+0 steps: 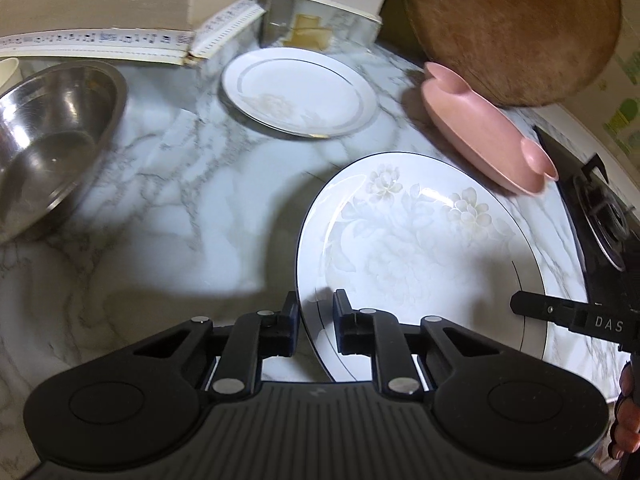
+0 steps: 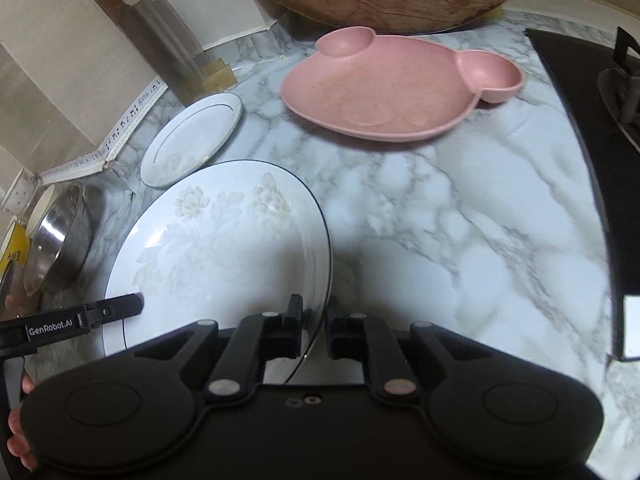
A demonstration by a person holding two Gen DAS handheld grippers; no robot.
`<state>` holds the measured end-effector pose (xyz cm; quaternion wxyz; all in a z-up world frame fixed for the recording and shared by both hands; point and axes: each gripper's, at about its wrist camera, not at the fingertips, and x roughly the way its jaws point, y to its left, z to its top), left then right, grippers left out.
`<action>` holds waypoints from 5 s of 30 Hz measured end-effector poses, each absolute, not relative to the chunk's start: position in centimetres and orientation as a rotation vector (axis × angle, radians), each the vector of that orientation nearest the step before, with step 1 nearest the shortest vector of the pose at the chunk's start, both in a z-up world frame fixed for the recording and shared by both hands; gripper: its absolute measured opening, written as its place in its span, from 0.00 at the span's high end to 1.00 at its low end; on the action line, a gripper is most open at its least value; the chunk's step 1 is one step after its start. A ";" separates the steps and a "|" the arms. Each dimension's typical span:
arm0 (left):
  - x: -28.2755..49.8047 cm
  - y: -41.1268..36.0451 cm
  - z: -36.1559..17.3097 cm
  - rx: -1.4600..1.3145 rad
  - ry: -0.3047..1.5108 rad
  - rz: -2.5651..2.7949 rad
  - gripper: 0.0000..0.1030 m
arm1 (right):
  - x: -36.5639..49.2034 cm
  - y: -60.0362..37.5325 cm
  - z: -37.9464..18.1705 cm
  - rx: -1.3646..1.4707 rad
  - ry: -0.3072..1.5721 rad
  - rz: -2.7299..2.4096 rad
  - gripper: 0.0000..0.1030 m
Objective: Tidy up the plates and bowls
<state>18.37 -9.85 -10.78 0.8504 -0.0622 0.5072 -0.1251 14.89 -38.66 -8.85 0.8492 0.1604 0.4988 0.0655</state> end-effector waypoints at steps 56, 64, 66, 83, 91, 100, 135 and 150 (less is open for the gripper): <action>20.2 -9.1 -5.9 -0.089 0.874 -0.176 0.32 | 19.0 -35.4 -1.3 0.026 0.861 0.234 0.26; 22.8 -8.8 -5.9 -0.118 0.844 -0.120 0.24 | 23.8 -33.3 -0.9 0.017 0.852 0.309 0.02; 23.8 -8.6 -6.1 -0.130 0.841 -0.093 0.23 | 25.2 -32.8 -1.0 0.011 0.856 0.309 0.01; 31.1 -8.3 -9.7 -0.241 0.909 0.025 0.23 | 37.1 -30.3 -4.8 -0.001 0.953 0.328 0.04; 32.5 -8.0 -11.1 -0.298 0.949 0.044 0.24 | 39.8 -29.3 -7.7 0.043 1.040 0.343 0.26; 33.3 -7.2 -11.7 -0.383 0.964 0.023 0.64 | 41.0 -29.0 -9.2 0.083 1.096 0.373 0.54; 30.3 -5.8 -10.7 -0.362 0.921 -0.010 0.87 | 36.6 -30.1 -8.1 0.129 1.077 0.422 0.88; 26.6 -7.3 -7.6 -0.316 0.908 -0.089 0.87 | 31.2 -32.4 -4.4 0.156 1.030 0.366 0.88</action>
